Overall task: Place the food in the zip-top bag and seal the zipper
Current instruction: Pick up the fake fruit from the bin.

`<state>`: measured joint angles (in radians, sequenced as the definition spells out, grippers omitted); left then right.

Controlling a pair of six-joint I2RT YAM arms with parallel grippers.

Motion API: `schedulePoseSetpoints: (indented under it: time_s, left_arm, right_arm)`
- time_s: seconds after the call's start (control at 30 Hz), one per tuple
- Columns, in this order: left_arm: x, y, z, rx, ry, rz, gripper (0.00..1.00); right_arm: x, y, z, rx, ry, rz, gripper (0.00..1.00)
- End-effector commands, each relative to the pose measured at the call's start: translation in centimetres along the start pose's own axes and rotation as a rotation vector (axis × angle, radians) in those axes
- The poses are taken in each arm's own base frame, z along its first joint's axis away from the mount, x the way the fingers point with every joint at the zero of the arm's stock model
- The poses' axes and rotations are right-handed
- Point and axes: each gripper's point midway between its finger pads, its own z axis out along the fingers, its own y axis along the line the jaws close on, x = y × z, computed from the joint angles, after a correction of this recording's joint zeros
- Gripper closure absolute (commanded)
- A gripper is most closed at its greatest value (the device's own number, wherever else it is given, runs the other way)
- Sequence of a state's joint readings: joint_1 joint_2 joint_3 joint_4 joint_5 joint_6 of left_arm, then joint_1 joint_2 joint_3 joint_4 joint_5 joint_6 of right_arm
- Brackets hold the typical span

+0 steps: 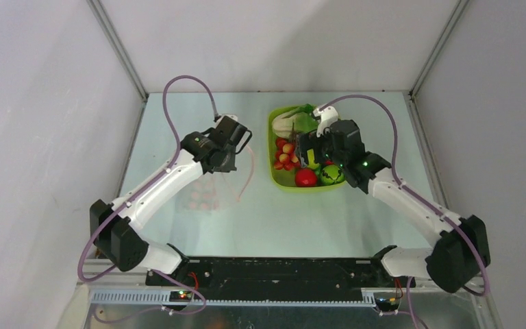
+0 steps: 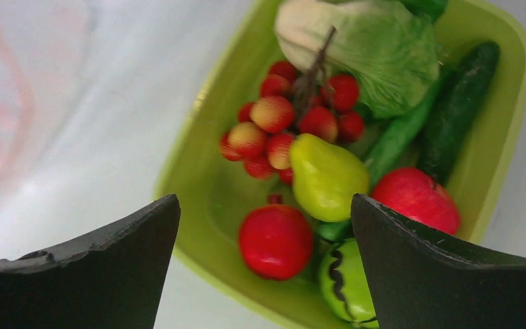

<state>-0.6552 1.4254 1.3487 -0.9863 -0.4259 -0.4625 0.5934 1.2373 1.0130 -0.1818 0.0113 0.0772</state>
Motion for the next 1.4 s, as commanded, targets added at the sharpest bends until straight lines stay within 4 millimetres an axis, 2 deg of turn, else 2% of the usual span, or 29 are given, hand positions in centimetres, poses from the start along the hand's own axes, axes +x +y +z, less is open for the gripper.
schedulePoseSetpoints:
  time_s: [0.0,0.17,0.3,0.4,0.63,0.67,0.73,0.87,0.93,0.97,1.17,1.37]
  left_arm:
    - [-0.8,-0.2,-0.9,0.059,-0.048,-0.037,1.0]
    - [-0.5,-0.8,-1.0,0.096,-0.04,-0.042,1.0]
    - [-0.4,-0.9,-1.1,0.106,-0.038,-0.043,1.0]
    - [-0.3,-1.1,-1.0,0.116,-0.035,-0.041,1.0]
    - [-0.2,-1.3,-1.0,0.128,-0.031,-0.039,1.0]
    - [-0.3,-1.3,-1.1,0.129,-0.033,-0.039,1.0]
    - [-0.4,-1.2,-1.1,0.125,-0.039,-0.039,1.0]
    - [-0.6,-0.8,-1.2,0.107,-0.052,-0.039,1.0]
    - [-0.6,-0.6,-1.2,0.101,-0.056,-0.039,1.0]
    - [-0.6,-0.6,-1.2,0.1,-0.057,-0.038,1.0]
    - [-0.7,-0.5,-1.3,0.095,-0.061,-0.038,1.0]
    - [-0.6,-0.7,-1.3,0.106,-0.055,-0.036,1.0]
  right_arm:
    - [1.4,-2.7,2.7,0.005,0.035,-0.159,0.01]
    - [4.2,-5.4,5.9,0.066,0.156,-0.206,0.01]
    - [5.9,-6.0,7.8,0.074,0.215,-0.217,0.01]
    - [5.2,-5.6,9.3,0.06,0.177,-0.179,0.01]
    - [1.6,-4.6,13.1,0.041,0.062,-0.076,0.0]
    - [2.4,-4.7,14.0,0.045,0.084,-0.06,0.0]
    - [1.2,-5.1,15.6,0.067,0.072,-0.045,0.01]
    - [2.6,-6.6,17.8,0.154,0.15,0.0,0.02]
    - [3.4,-6.9,18.5,0.178,0.186,0.026,0.05]
    - [4.6,-7.1,18.8,0.187,0.222,0.035,0.07]
    - [5.8,-6.2,18.6,0.199,0.268,0.099,0.15]
    - [7.4,-5.8,18.7,0.25,0.317,0.066,0.18]
